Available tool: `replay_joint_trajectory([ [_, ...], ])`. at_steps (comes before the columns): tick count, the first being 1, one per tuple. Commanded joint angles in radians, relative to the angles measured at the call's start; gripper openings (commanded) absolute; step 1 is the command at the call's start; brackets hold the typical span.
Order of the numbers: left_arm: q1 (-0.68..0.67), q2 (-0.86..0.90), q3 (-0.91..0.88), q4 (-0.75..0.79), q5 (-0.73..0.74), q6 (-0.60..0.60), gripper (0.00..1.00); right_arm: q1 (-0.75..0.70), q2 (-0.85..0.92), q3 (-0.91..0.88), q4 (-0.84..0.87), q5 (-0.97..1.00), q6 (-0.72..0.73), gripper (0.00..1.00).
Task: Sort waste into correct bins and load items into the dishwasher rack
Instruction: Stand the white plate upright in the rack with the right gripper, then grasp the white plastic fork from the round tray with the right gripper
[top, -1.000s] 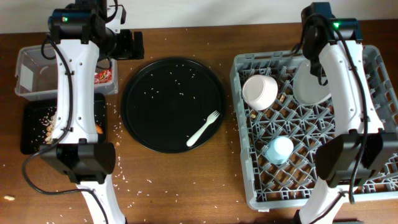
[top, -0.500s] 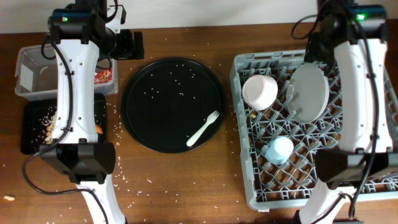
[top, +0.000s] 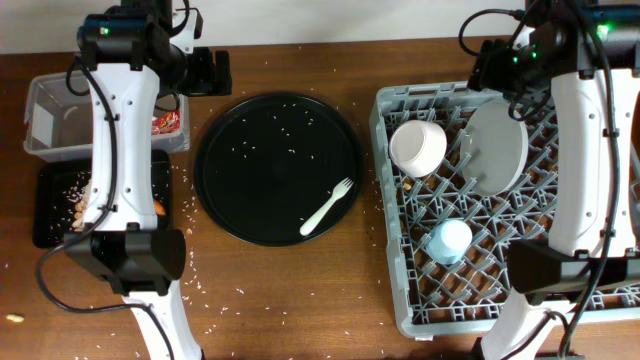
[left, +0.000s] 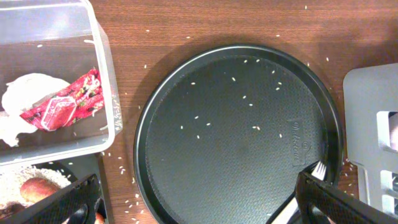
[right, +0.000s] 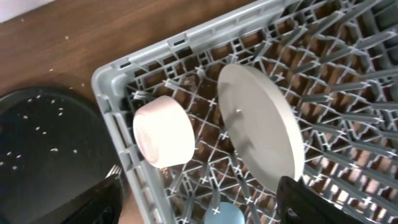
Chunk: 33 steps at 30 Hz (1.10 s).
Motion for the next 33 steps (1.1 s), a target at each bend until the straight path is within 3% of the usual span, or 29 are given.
replay_joint_trajectory([
  [1, 0.005, -0.011, 0.013, 0.000, -0.007, -0.006, 0.99, 0.047, -0.009, 0.011, 0.012, -0.037, 0.012, 0.78],
  [13, 0.005, -0.011, 0.013, 0.007, -0.007, -0.006, 0.99, 0.322, 0.016, 0.011, 0.061, -0.036, 0.055, 0.78],
  [23, 0.005, -0.011, 0.013, 0.008, -0.007, -0.006, 0.99, 0.438, 0.153, -0.108, 0.078, -0.036, 0.172, 0.77],
  [28, 0.005, -0.011, 0.013, 0.023, -0.007, -0.006, 0.99, 0.517, 0.156, -0.346, 0.233, -0.063, 0.303, 0.59],
  [33, 0.005, -0.011, 0.013, 0.026, -0.008, -0.006, 0.99, 0.565, 0.157, -0.481, 0.385, -0.063, 0.377, 0.55],
])
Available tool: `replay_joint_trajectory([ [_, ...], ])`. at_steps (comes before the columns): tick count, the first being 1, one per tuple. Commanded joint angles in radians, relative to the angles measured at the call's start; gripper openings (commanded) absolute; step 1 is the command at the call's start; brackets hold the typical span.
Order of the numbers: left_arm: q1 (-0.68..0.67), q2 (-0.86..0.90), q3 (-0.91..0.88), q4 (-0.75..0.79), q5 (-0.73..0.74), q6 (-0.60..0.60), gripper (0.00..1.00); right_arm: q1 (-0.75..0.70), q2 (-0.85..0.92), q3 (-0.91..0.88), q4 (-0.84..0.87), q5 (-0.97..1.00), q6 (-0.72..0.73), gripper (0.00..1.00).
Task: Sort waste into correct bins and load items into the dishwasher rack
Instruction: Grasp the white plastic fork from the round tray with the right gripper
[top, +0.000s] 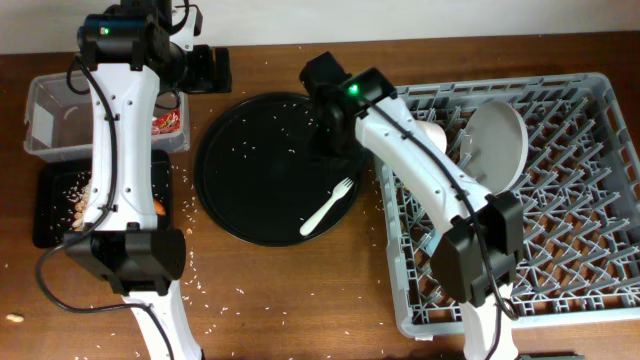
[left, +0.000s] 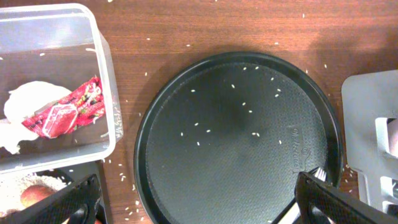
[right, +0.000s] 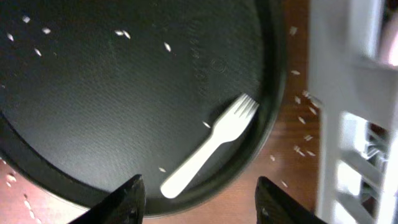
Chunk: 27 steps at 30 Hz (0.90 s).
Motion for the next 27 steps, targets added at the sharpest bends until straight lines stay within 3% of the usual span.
replay_joint_trajectory([
  [1, 0.005, -0.011, 0.013, 0.002, -0.007, -0.006, 0.99, 0.019, 0.000, -0.070, 0.037, 0.003, 0.082, 0.55],
  [6, 0.005, -0.011, 0.013, 0.002, -0.007, -0.006, 0.99, 0.020, 0.000, -0.192, 0.123, 0.010, 0.232, 0.42],
  [10, 0.005, -0.011, 0.013, 0.001, -0.007, -0.006, 0.99, 0.020, 0.001, -0.312, 0.201, 0.008, 0.342, 0.40],
  [27, 0.005, -0.011, 0.013, 0.001, -0.007, -0.006, 0.99, 0.071, 0.081, -0.362, 0.255, -0.007, 0.349, 0.41],
])
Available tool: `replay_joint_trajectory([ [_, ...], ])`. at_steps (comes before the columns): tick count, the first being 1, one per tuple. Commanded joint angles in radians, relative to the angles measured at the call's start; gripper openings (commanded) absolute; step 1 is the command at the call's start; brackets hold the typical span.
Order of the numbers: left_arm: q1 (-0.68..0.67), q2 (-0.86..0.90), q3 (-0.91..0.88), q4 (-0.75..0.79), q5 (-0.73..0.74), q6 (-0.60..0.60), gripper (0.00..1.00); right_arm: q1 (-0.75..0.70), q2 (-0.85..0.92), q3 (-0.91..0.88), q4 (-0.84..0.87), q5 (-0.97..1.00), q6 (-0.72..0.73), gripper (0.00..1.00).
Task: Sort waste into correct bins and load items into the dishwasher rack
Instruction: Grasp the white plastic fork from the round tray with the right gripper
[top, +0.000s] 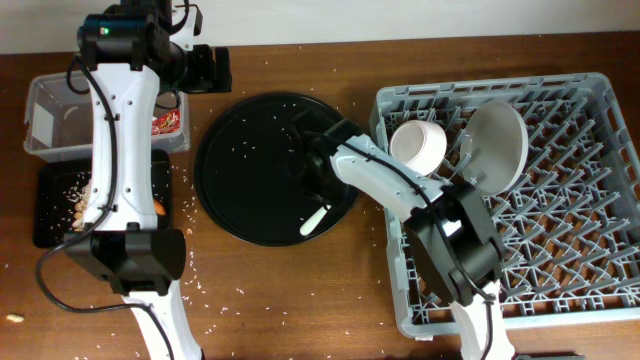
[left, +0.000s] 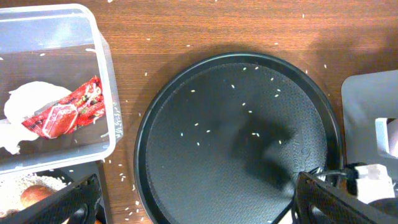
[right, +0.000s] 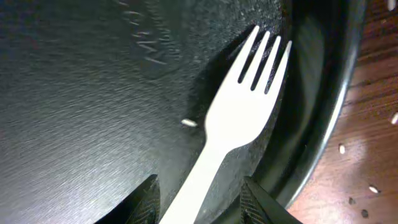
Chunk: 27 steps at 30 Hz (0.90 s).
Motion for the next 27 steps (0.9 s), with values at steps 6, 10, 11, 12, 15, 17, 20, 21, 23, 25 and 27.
replay_joint_trajectory([
  [6, 0.005, -0.011, 0.013, 0.001, -0.007, -0.006, 0.99, 0.004, 0.061, -0.013, 0.002, -0.002, 0.035, 0.41],
  [10, 0.005, -0.011, 0.013, 0.001, -0.007, -0.006, 0.99, -0.004, 0.073, -0.013, 0.013, -0.013, 0.034, 0.17],
  [11, 0.005, -0.011, 0.013, 0.001, -0.007, -0.006, 0.99, -0.004, 0.073, -0.013, 0.012, -0.013, 0.034, 0.08],
  [12, 0.005, -0.011, 0.013, 0.001, -0.007, -0.006, 0.99, -0.004, 0.073, -0.013, 0.012, -0.013, 0.034, 0.04],
  [15, 0.005, -0.011, 0.013, 0.001, -0.007, -0.006, 0.99, -0.004, 0.073, -0.013, 0.012, -0.021, 0.030, 0.04],
  [17, 0.005, -0.011, 0.013, 0.001, -0.007, -0.006, 0.99, -0.004, 0.073, -0.012, 0.013, -0.029, 0.015, 0.04],
  [20, 0.005, -0.011, 0.013, 0.001, -0.007, -0.006, 0.99, -0.011, 0.071, 0.030, 0.035, -0.048, -0.146, 0.04],
  [21, 0.005, -0.011, 0.013, 0.001, -0.007, -0.006, 0.99, -0.021, 0.071, 0.058, 0.034, -0.048, -0.217, 0.04],
  [23, 0.005, -0.011, 0.013, 0.001, -0.007, -0.006, 0.99, -0.056, 0.058, 0.144, 0.001, -0.051, -0.355, 0.04],
  [25, 0.005, -0.011, 0.013, 0.001, -0.007, -0.006, 0.99, -0.108, 0.024, 0.304, -0.097, -0.057, -0.478, 0.04],
  [27, 0.005, -0.011, 0.013, 0.001, -0.007, -0.006, 0.99, -0.162, 0.005, 0.529, -0.274, -0.048, -0.583, 0.04],
])
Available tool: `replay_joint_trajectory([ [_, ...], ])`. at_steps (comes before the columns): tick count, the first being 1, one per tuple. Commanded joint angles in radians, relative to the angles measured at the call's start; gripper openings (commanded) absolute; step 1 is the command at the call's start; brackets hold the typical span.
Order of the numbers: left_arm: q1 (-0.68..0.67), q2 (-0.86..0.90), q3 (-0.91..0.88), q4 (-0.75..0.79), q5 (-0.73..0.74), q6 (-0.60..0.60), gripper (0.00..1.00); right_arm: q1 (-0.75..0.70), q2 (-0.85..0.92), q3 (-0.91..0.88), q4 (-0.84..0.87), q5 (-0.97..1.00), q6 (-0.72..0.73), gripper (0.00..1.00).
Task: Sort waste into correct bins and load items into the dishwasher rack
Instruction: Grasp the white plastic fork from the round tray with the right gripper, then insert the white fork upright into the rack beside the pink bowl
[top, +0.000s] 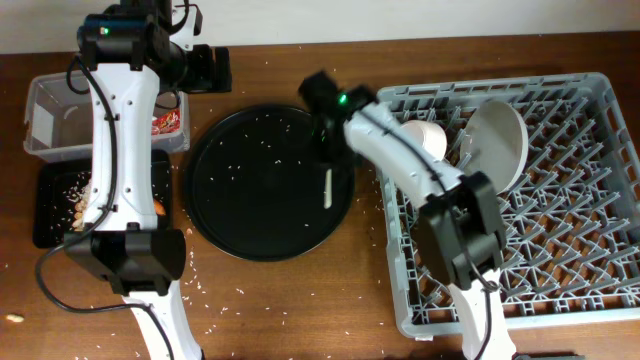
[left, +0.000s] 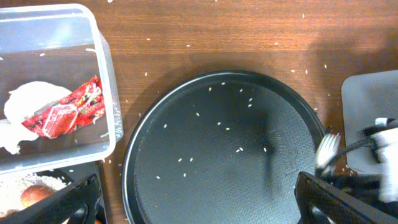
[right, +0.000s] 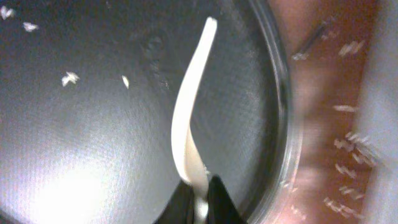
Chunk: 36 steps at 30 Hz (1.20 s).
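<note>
A white plastic fork (top: 327, 188) hangs over the right side of the round black tray (top: 250, 190), which is strewn with rice grains. My right gripper (top: 329, 160) is shut on the fork's head end; in the right wrist view the fork (right: 191, 118) rises from the closed gripper (right: 199, 198), handle pointing away. The grey dishwasher rack (top: 580, 230) holds a white cup (top: 425, 135) and a plate (top: 497, 135). My left gripper (top: 208, 70) stays open at the back left, high above the tray (left: 217, 155), holding nothing.
A clear bin (top: 45, 120) at far left holds a red wrapper (left: 62, 115) and white paper (left: 28, 99). Below it a black bin (top: 55, 210) holds food scraps. Rice is scattered on the wooden table (top: 280, 300).
My right gripper was open with its fingers on either side of the fork lying on the tray. Now it is shut on the fork and higher. The tray sits slightly further left.
At first my right gripper was open over the rack and the fork lay on the tray's right side. Then it was above the tray near the fork, then low around it. Now it holds the fork. The left arm stayed in place.
</note>
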Motion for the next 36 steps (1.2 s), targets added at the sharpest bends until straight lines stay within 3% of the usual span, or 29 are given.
replay_joint_trajectory([
  [1, 0.005, -0.011, 0.013, 0.002, -0.008, -0.006, 0.99, -0.077, -0.061, 0.296, -0.188, 0.013, -0.195, 0.04],
  [3, 0.005, -0.011, 0.013, 0.002, -0.008, -0.006, 0.99, -0.147, -0.070, 0.478, -0.334, 0.074, -0.268, 0.04],
  [6, 0.005, -0.011, 0.013, 0.002, -0.008, -0.006, 0.99, -0.242, -0.072, 0.572, -0.500, 0.250, -0.401, 0.04],
  [14, 0.005, -0.011, 0.013, 0.002, -0.008, -0.006, 0.99, -0.380, -0.071, 0.355, -0.507, 0.348, -0.447, 0.04],
  [16, 0.005, -0.011, 0.013, 0.002, -0.008, -0.006, 0.99, -0.404, -0.071, 0.262, -0.460, 0.348, -0.465, 0.21],
  [19, 0.005, -0.011, 0.013, 0.002, -0.008, -0.006, 0.99, -0.426, -0.070, 0.177, -0.403, 0.348, -0.465, 0.37],
  [24, 0.005, -0.011, 0.013, 0.002, -0.008, -0.006, 0.99, -0.438, -0.085, 0.184, -0.416, 0.322, -0.463, 0.40],
  [25, 0.005, -0.011, 0.013, 0.002, -0.008, -0.006, 0.99, -0.438, -0.101, 0.200, -0.430, 0.300, -0.446, 0.46],
  [27, 0.005, -0.011, 0.013, 0.002, -0.008, -0.006, 0.99, -0.438, -0.183, 0.249, -0.445, 0.244, -0.343, 0.53],
  [30, 0.005, -0.011, 0.013, 0.002, -0.008, -0.006, 0.99, -0.438, -0.350, 0.256, -0.442, 0.181, -0.343, 0.72],
  [31, 0.005, -0.011, 0.013, 0.002, -0.008, -0.006, 0.99, -0.438, -0.399, 0.256, -0.441, 0.168, -0.343, 0.82],
  [34, 0.005, -0.011, 0.013, 0.002, -0.008, -0.006, 0.99, -0.438, -0.517, 0.256, -0.490, 0.109, -0.343, 0.99],
  [36, 0.005, -0.011, 0.013, 0.002, -0.008, -0.006, 0.99, -0.437, -0.567, 0.255, -0.537, 0.065, -0.343, 0.98],
])
